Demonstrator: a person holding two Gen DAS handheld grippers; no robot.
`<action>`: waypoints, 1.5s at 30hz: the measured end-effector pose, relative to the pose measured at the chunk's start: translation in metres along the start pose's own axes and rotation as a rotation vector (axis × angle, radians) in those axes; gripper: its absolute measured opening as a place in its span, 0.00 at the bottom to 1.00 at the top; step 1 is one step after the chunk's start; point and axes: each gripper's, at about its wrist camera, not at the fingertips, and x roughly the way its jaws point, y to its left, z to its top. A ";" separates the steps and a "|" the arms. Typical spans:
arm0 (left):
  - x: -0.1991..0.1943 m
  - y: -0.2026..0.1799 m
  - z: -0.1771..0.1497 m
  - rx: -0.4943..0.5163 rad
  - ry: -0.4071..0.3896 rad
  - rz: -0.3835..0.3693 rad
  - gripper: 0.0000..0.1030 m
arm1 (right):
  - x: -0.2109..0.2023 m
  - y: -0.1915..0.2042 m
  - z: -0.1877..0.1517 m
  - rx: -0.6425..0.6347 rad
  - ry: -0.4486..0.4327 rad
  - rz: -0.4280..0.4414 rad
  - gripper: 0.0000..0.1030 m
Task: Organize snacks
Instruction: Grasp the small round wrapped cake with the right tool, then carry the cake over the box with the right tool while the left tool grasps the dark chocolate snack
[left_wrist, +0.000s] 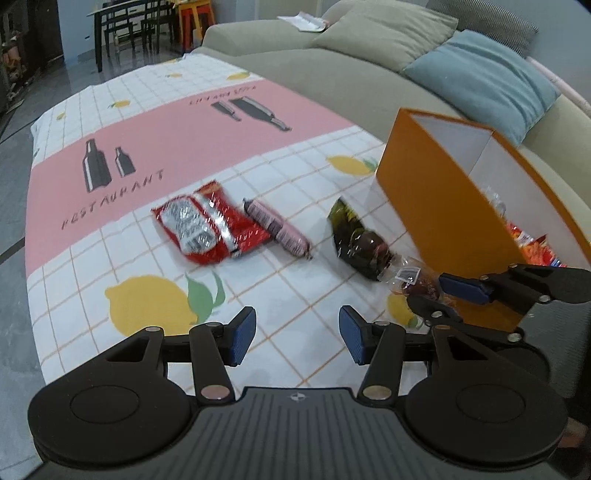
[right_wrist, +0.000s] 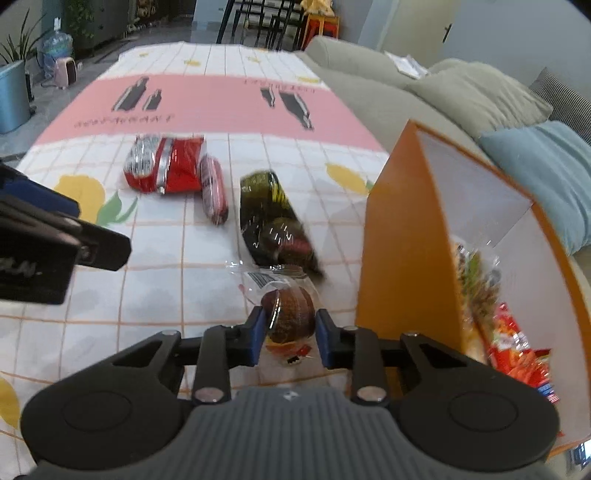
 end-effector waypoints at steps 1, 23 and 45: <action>-0.001 0.000 0.003 0.004 -0.006 -0.004 0.60 | -0.005 -0.002 0.003 0.002 -0.015 -0.002 0.26; 0.061 -0.032 0.059 0.078 -0.003 -0.134 0.69 | -0.068 -0.106 0.040 0.258 -0.240 -0.108 0.26; 0.126 -0.057 0.052 0.161 0.118 -0.141 0.68 | -0.019 -0.140 0.019 0.340 -0.083 -0.132 0.26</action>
